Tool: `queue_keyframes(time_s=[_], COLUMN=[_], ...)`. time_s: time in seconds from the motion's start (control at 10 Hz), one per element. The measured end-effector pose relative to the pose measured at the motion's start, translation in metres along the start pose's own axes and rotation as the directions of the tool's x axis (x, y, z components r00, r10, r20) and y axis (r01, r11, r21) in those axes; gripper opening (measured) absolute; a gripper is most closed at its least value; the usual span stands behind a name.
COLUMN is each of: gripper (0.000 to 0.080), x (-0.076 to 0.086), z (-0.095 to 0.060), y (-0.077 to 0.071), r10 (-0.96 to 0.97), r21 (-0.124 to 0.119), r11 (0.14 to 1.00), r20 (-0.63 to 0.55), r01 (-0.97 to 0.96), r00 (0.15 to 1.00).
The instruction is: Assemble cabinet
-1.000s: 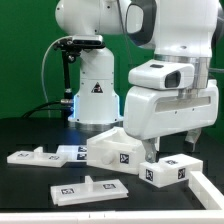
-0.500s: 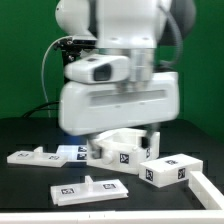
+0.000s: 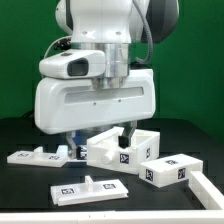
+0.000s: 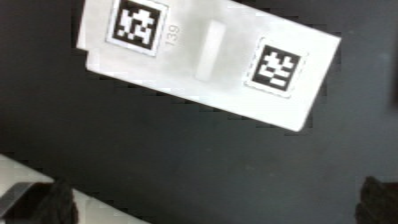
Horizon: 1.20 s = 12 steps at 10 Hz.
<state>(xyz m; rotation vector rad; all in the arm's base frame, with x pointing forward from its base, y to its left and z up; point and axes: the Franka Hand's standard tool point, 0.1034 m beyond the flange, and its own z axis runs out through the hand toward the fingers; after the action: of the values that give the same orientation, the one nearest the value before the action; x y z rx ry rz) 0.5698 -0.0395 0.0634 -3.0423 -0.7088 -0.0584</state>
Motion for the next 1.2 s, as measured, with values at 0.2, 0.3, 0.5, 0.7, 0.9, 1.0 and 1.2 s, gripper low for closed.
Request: queue_keyframes(time_s=[0.2, 0.3, 0.5, 0.7, 0.9, 1.0, 1.2], gripper=[0.0796, 0.0796, 0.0796, 0.0796, 0.0695, 0.0695, 0.0350], x=[-0.013, -0.023, -0.026, -0.032, -0.031, -0.031, -0.031], z=[0.022, 0.034, 0.037, 0.039, 0.039, 0.039, 0.039], y=[0.004, 0.007, 0.010, 0.016, 0.015, 0.015, 0.015], r10=[0.010, 0.012, 0.016, 0.015, 0.013, 0.013, 0.013], r21=[-0.034, -0.038, -0.033, -0.032, -0.032, -0.031, -0.031], r11=[0.999, 0.999, 0.999, 0.999, 0.999, 0.999, 0.999], r20=[-0.043, -0.043, -0.035, -0.030, -0.030, -0.030, -0.030], r01=[-0.011, -0.014, -0.017, -0.016, -0.014, -0.014, -0.014], r00=[0.999, 0.999, 0.999, 0.999, 0.999, 0.999, 0.999])
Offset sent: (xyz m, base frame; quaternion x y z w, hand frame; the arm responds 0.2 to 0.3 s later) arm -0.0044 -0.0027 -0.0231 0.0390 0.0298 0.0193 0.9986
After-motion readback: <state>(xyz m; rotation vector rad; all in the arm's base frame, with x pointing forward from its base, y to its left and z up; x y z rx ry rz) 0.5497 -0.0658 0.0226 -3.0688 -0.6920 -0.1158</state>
